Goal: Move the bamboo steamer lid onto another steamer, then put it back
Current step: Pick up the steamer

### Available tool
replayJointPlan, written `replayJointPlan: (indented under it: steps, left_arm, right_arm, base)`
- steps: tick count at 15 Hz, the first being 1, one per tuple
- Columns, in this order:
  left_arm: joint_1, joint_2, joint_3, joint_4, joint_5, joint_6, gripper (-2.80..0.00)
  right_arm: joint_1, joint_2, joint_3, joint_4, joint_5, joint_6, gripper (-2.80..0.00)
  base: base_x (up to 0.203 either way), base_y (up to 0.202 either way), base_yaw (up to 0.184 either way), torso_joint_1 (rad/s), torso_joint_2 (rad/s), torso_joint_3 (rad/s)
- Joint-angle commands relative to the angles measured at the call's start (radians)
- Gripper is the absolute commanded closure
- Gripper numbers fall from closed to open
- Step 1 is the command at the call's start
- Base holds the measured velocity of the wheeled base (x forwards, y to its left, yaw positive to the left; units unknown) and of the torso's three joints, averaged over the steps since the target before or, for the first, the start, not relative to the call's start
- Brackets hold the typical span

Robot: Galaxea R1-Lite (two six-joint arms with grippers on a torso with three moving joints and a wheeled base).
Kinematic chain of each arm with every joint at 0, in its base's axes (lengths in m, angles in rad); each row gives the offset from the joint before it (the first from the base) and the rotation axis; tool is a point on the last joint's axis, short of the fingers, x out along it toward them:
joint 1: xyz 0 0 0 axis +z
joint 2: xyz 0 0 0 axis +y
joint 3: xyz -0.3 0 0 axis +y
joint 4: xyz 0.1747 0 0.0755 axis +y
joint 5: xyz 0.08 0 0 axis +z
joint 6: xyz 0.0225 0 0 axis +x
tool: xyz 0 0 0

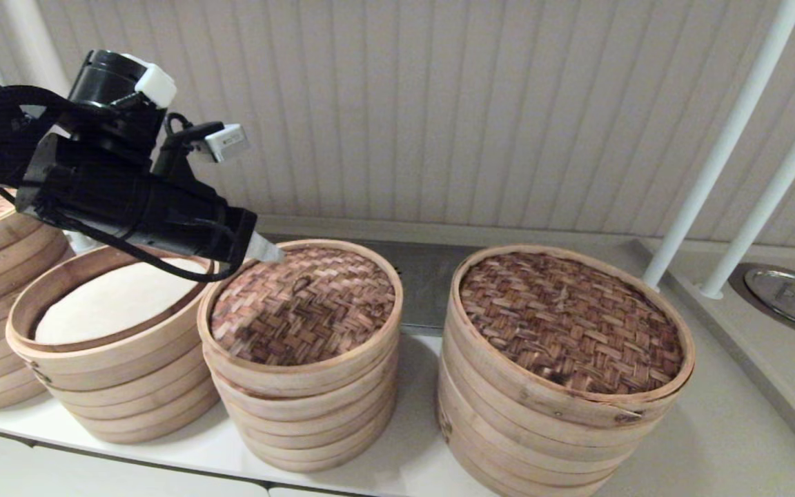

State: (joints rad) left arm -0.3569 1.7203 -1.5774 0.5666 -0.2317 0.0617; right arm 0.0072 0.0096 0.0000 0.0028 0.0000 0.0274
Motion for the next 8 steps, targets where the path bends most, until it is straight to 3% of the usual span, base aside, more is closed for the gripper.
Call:
replayJointPlan:
  steps: [1,3,8]
  left_arm:
    - [-0.004,0.024,0.001,0.004,-0.001,0.011,-2.80]
    - [-0.004,0.054,0.001,0.003,0.000,0.041,-2.80]
    - [-0.037,0.100,-0.003,-0.012,0.013,0.044,-2.80]
  right_arm:
    - [0.000,0.000,-0.001,0.000,0.000,0.000,0.00]
    - [0.000,0.000,0.000,0.000,0.000,0.000,0.00]
    - [0.000,0.000,0.000,0.000,0.000,0.000,0.00]
  base:
    - [0.000,0.000,0.000,0.000,0.00,0.000]
    - [0.000,0.000,0.000,0.000,0.00,0.000]
    - [0.000,0.000,0.000,0.000,0.00,0.000]
